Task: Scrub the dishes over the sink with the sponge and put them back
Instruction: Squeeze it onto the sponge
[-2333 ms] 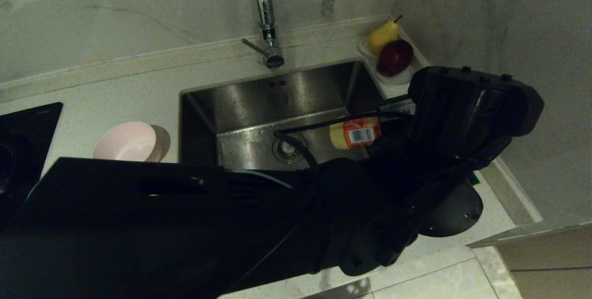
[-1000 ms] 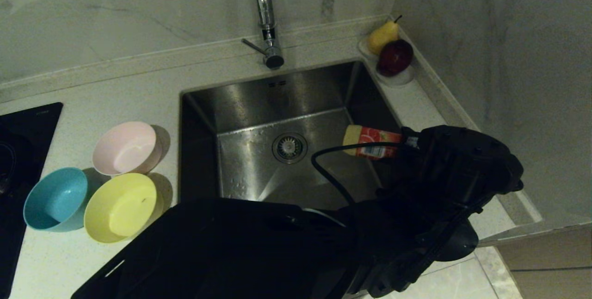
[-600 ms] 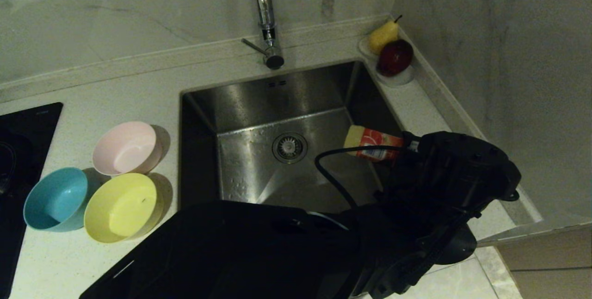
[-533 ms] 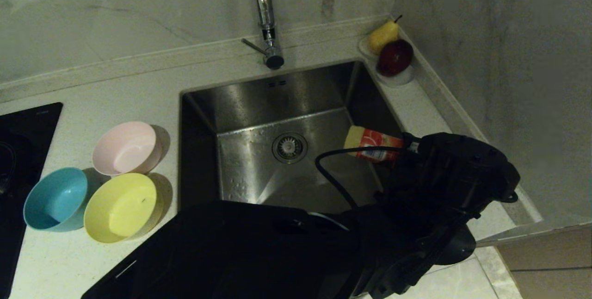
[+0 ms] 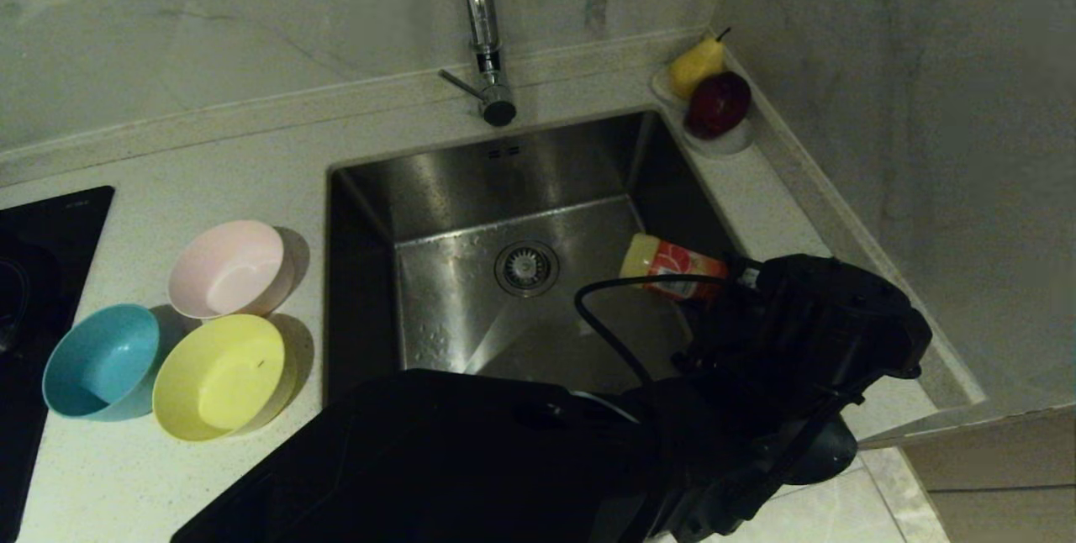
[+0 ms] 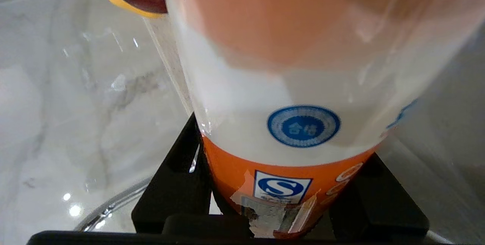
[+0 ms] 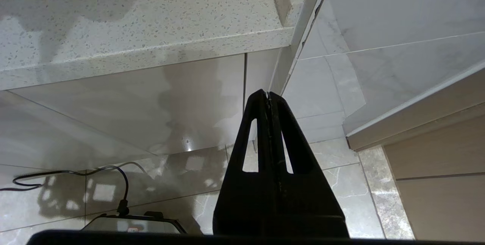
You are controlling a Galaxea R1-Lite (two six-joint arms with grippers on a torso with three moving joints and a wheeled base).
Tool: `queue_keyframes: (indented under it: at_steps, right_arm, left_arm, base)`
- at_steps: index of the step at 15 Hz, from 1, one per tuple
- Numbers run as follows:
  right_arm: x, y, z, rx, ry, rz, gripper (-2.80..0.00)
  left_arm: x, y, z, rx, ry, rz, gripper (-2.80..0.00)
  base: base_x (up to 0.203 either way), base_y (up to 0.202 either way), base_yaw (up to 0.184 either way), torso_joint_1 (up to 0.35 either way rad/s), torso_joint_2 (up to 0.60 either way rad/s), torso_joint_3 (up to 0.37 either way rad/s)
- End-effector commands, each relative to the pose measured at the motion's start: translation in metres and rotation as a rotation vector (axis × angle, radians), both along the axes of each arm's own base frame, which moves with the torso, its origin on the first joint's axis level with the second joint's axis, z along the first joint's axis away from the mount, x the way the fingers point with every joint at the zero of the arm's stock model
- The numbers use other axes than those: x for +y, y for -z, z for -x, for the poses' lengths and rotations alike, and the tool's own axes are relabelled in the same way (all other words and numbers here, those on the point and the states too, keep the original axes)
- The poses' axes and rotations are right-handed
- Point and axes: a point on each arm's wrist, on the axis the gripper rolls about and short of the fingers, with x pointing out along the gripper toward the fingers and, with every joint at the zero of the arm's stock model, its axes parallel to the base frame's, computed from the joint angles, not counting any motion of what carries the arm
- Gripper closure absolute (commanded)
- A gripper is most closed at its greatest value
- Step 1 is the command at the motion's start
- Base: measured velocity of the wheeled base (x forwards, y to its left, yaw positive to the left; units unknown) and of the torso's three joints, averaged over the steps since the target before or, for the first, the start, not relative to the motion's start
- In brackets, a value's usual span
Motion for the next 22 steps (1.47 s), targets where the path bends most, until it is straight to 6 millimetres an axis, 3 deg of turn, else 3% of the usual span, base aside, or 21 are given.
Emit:
queue_keyframes:
  at_steps: [1,8,22]
  right_arm:
    - [0.0,0.0,0.0,0.002,0.0,0.001,0.0]
    - [0.0,0.0,0.0,0.0,0.0,0.001,0.0]
    - [0.0,0.0,0.0,0.0,0.0,0.001,0.0]
  left_arm:
    - [0.001,0.005,-0.005,0.001,-0.026,-0.016,0.0]
    - [0.0,0.012,-0.012,-0.021,-0.111,0.007,0.0]
    - [-0.005,0.018,-0.012,-0.027,-0.002,-0.04,0.0]
  base:
    - [0.0,0.0,0.0,0.0,0.0,0.0]
    - [0.0,0.0,0.0,0.0,0.0,0.0]
    - [0.0,0.0,0.0,0.0,0.0,0.0]
